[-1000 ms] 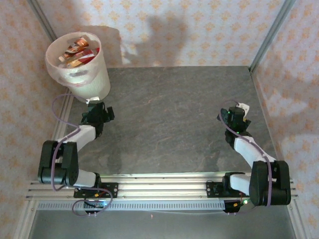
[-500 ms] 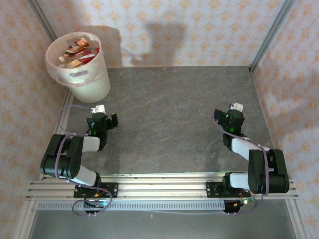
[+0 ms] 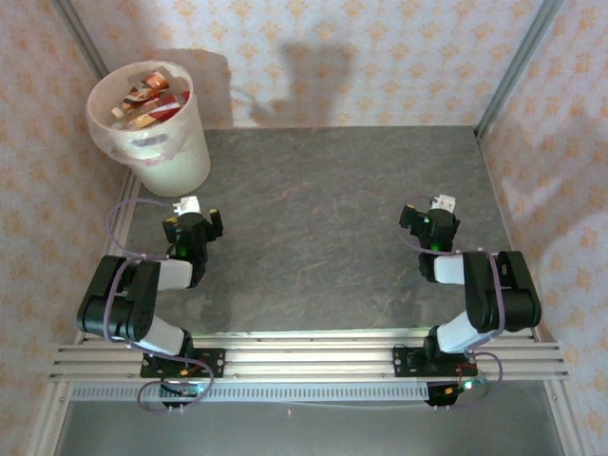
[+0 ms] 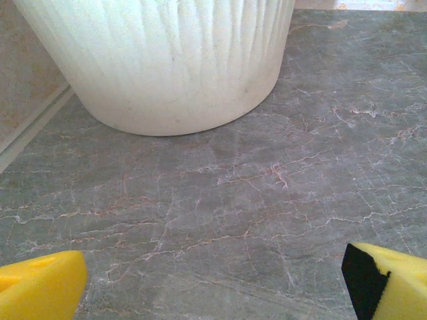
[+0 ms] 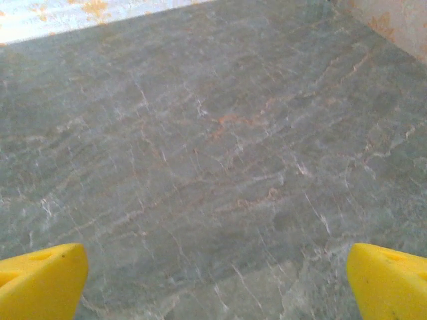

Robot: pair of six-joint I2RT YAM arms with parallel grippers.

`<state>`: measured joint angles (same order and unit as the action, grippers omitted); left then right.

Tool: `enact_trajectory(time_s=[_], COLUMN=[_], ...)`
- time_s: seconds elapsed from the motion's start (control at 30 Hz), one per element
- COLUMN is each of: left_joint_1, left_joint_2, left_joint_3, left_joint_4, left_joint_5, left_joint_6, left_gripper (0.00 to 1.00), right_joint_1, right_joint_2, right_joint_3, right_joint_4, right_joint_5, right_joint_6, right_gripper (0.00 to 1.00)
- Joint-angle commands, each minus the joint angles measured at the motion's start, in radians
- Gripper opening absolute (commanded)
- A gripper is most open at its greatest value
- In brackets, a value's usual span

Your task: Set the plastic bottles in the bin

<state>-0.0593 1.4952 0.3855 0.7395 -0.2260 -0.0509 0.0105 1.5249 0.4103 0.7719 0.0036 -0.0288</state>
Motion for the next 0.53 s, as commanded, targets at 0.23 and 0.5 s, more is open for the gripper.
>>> enact_trajectory(time_s=[0.23, 0.5], left_joint_1=[-0.005, -0.006], left_joint_2=[-0.001, -0.001], left_joint_3=[0.019, 0.018], left_joint_4=[0.041, 0.041], left_joint_5=[-0.042, -0.044], left_joint_6=[0.016, 0.016], left_gripper=[1.00, 1.00], right_joint_1=[0.006, 0.006], right_joint_2=[-0.001, -0.002], right_joint_3=[0.008, 0.009], right_joint_4=[0.007, 0.006], right_joint_5=[0.008, 0.006], right_joint_6=[-0.018, -0.019], right_gripper=[0.99, 0.99])
